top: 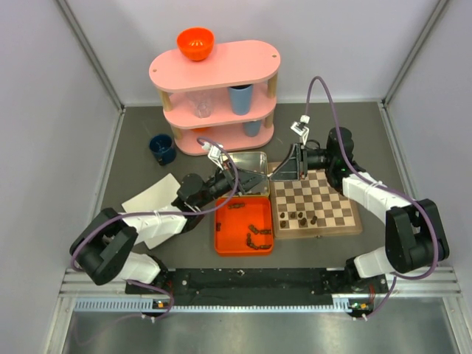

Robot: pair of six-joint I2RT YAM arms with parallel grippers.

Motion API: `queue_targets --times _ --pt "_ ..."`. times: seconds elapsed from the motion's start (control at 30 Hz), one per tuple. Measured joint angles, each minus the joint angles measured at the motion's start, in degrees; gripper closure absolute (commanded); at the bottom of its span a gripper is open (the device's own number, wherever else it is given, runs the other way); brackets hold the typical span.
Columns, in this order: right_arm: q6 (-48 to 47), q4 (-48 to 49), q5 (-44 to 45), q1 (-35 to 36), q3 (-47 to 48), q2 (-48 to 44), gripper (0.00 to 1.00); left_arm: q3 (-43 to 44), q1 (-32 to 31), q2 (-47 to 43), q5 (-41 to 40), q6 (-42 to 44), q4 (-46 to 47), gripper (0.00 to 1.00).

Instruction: Set up the chess pieces on the board

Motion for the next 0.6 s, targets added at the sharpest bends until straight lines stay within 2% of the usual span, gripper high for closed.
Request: queue_targets --times 0.23,0.6 --pt "0.2 0.0 0.0 0.0 0.0 0.0 0.66 -0.1 -0.1 -0.4 -0.2 0.0 0.0 1.0" --pt "0.8 0.4 0.0 0.0 0.0 0.0 0.69 -0.2 -0.4 -0.4 -0.2 0.0 0.0 1.0"
